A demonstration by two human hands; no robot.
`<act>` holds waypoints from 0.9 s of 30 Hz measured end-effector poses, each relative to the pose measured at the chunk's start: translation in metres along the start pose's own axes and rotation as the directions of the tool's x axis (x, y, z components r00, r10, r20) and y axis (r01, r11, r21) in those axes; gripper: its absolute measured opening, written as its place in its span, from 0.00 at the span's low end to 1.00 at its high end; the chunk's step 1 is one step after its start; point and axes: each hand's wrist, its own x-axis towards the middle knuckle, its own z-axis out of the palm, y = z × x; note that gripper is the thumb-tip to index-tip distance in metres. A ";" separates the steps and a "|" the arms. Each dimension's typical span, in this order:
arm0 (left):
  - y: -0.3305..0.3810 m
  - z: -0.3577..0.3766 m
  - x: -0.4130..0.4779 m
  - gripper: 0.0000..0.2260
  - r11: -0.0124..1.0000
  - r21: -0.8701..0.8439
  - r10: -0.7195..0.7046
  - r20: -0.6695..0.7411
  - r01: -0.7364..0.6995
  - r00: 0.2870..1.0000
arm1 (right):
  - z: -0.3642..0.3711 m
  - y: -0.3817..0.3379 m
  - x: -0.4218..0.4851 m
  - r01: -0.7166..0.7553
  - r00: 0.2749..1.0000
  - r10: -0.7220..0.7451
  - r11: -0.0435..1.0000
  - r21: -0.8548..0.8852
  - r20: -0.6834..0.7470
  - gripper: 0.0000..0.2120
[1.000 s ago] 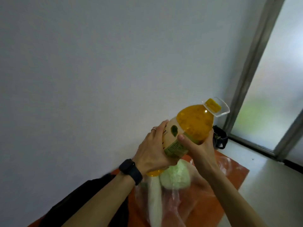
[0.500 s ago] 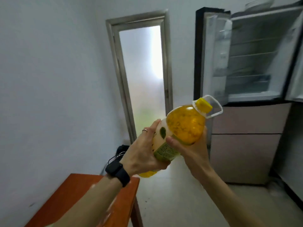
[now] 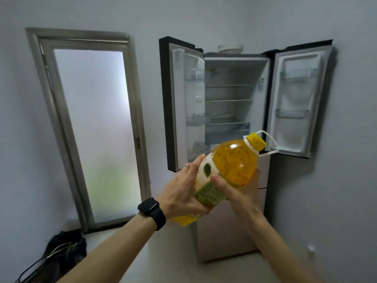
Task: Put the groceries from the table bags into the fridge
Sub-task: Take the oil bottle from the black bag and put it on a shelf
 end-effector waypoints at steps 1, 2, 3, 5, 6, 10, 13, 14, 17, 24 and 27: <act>-0.010 0.007 0.020 0.56 1.000 -0.007 0.021 -0.005 -0.021 1.000 | -0.003 0.008 0.016 0.015 1.000 -0.015 1.000 -0.006 -0.018 0.49; -0.020 0.014 0.039 0.56 0.999 -0.007 0.041 -0.010 -0.041 0.999 | -0.006 0.018 0.033 0.032 0.999 -0.032 0.999 -0.009 -0.033 0.48; -0.028 0.019 0.059 0.56 0.998 -0.006 0.055 -0.012 -0.055 0.998 | -0.009 0.027 0.051 0.039 0.998 -0.039 0.999 -0.013 -0.043 0.47; -0.045 0.030 0.098 0.56 0.997 -0.009 0.082 -0.009 -0.082 0.997 | -0.016 0.047 0.089 0.045 0.997 -0.047 0.998 -0.043 -0.061 0.46; -0.053 0.035 0.116 0.56 0.995 -0.014 0.096 -0.007 -0.096 0.995 | -0.019 0.055 0.108 0.055 0.996 -0.059 0.996 -0.064 -0.062 0.46; -0.079 0.055 0.188 0.57 0.989 -0.089 0.118 -0.008 -0.118 0.993 | -0.033 0.082 0.177 0.078 0.993 -0.089 0.988 -0.134 -0.081 0.47; -0.093 0.071 0.238 0.58 0.986 -0.105 0.126 -0.019 -0.127 0.992 | -0.046 0.097 0.221 0.099 0.988 -0.116 0.983 -0.156 -0.102 0.47; -0.096 0.077 0.255 0.58 0.985 -0.105 0.133 -0.021 -0.135 0.991 | -0.050 0.102 0.236 0.099 0.987 -0.118 0.982 -0.161 -0.113 0.47; -0.108 0.095 0.304 0.58 0.983 -0.094 0.153 -0.023 -0.154 0.988 | -0.064 0.117 0.277 0.111 0.980 -0.134 0.980 -0.162 -0.144 0.47; -0.138 0.153 0.419 0.59 0.984 -0.029 0.171 -0.130 -0.176 0.977 | -0.110 0.162 0.384 0.193 0.976 -0.209 0.963 -0.190 -0.066 0.48; -0.148 0.175 0.469 0.59 0.985 -0.022 0.162 -0.211 -0.170 0.964 | -0.129 0.174 0.439 0.217 0.976 -0.218 0.949 -0.230 0.021 0.50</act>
